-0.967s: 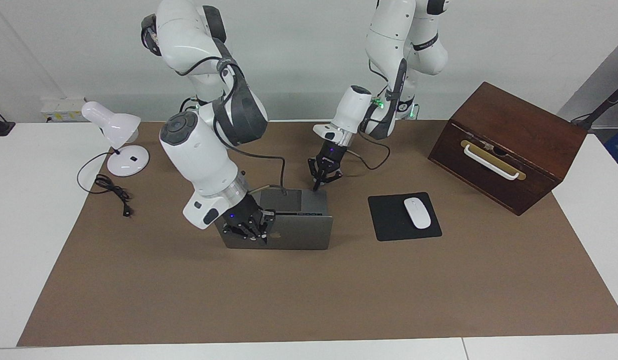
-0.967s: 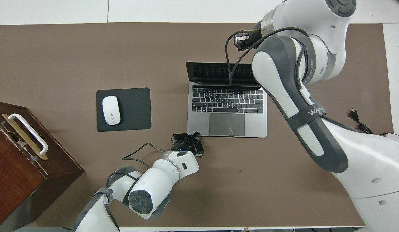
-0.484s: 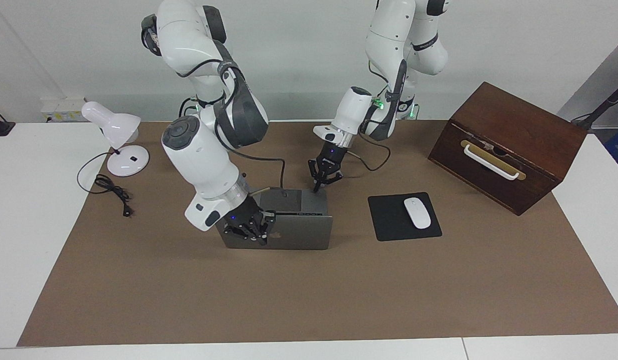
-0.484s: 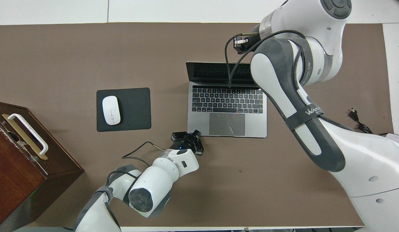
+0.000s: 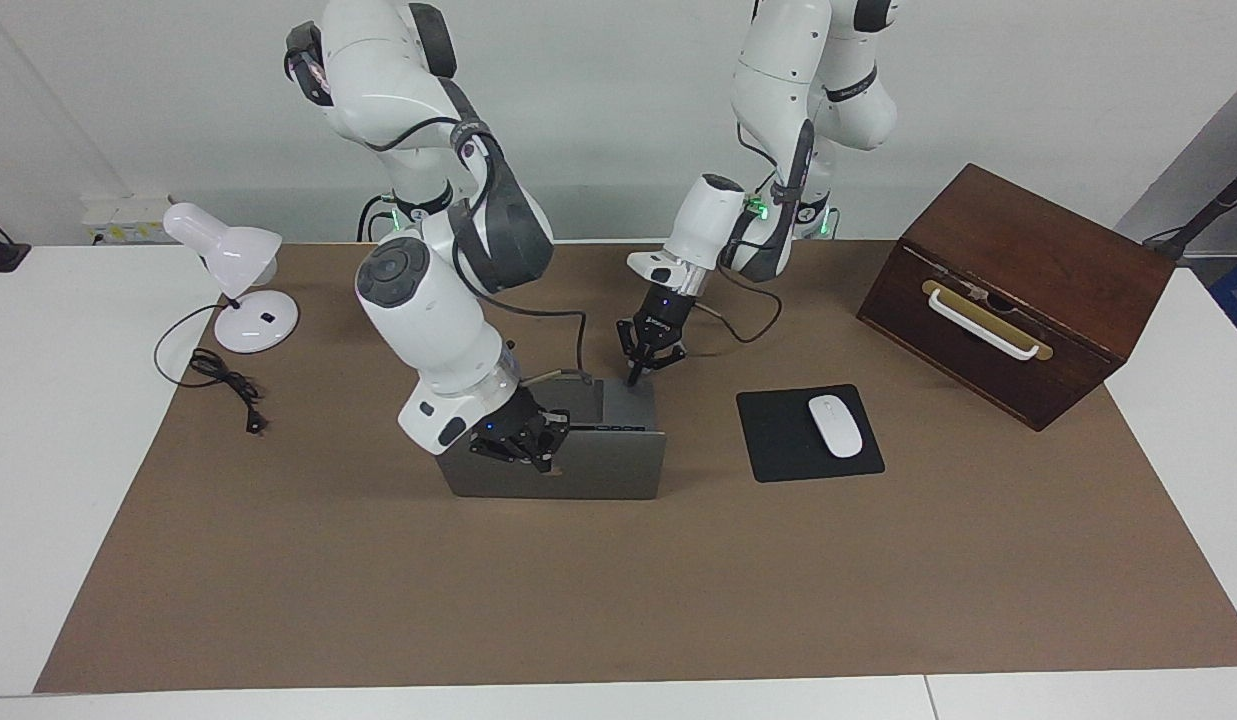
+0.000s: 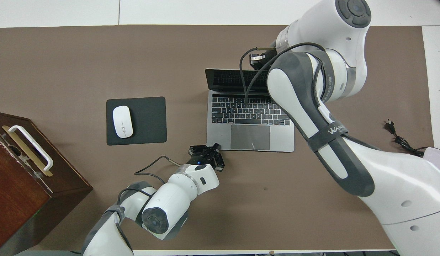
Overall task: Close laptop with both arms
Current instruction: 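Push the laptop screen down toward the keyboard with the right gripper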
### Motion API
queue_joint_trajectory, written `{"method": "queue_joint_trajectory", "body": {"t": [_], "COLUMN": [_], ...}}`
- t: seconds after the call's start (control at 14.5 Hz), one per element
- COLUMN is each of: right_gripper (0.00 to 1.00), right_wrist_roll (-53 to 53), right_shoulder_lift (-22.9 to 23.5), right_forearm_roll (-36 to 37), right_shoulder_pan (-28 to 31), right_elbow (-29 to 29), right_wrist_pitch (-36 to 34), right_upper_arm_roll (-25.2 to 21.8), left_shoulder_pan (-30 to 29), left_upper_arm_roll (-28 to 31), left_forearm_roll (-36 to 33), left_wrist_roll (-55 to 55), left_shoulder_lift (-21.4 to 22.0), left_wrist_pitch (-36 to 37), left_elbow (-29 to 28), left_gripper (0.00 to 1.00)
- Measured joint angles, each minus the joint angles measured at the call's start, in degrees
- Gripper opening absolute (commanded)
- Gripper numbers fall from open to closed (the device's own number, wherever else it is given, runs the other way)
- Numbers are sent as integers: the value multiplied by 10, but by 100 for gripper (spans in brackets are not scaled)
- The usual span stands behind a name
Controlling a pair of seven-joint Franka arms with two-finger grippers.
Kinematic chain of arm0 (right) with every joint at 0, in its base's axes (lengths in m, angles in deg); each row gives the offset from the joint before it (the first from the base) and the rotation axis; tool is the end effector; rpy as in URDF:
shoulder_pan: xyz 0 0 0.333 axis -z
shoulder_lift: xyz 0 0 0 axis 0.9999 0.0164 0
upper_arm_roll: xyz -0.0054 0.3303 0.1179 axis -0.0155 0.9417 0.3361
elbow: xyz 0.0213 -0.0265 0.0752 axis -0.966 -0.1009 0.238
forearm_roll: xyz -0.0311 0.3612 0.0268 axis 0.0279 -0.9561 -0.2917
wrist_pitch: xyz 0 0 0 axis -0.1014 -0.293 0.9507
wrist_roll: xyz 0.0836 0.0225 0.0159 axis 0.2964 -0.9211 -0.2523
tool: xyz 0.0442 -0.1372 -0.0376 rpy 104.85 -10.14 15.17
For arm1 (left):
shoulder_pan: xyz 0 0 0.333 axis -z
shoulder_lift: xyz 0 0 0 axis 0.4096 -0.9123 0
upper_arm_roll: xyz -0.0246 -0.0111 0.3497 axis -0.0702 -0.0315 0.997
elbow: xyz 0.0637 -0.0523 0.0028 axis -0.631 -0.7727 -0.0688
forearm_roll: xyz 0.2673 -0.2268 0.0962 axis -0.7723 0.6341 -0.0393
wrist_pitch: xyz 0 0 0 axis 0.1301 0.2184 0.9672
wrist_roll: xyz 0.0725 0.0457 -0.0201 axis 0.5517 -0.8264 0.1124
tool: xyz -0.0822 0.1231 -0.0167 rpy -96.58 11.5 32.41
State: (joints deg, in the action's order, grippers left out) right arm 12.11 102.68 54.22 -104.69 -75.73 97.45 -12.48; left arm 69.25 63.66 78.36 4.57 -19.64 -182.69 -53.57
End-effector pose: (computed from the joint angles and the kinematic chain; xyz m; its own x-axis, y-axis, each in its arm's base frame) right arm 0.6882 0.2420 0.4402 0.9979 -0.0005 0.0645 0.0182 -0.9570 -0.2896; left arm 0.3951 -0.3712 0.2970 0.6690 -0.3570 0.6519 -0.5523 -0.8257 0.1147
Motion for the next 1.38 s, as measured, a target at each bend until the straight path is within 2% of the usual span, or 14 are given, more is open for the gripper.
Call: {"method": "queue_joint_trajectory", "body": {"t": [0.28, 0.76, 1.38], "right_gripper": [0, 0, 0], "right_wrist_roll": [0, 0, 0], "right_shoulder_lift": [-11, -42, -56], "right_forearm_roll": [-12, -16, -44], "right_shoulder_pan": [1, 1, 3], "right_elbow": [-13, -81, -116], "right_wrist_pitch": [-27, -32, -43], "right_upper_arm_roll": [0, 0, -1], "left_shoulder_pan": [-5, -5, -5], "left_upper_arm_roll": [0, 0, 0], "left_forearm_roll": [-1, -1, -1], "left_wrist_roll": [0, 0, 0], "left_shoulder_lift": [-3, -3, -4], "left_wrist_pitch": [-4, -4, -5], "left_elbow": [1, 1, 1], "left_gripper": [0, 0, 0]}}
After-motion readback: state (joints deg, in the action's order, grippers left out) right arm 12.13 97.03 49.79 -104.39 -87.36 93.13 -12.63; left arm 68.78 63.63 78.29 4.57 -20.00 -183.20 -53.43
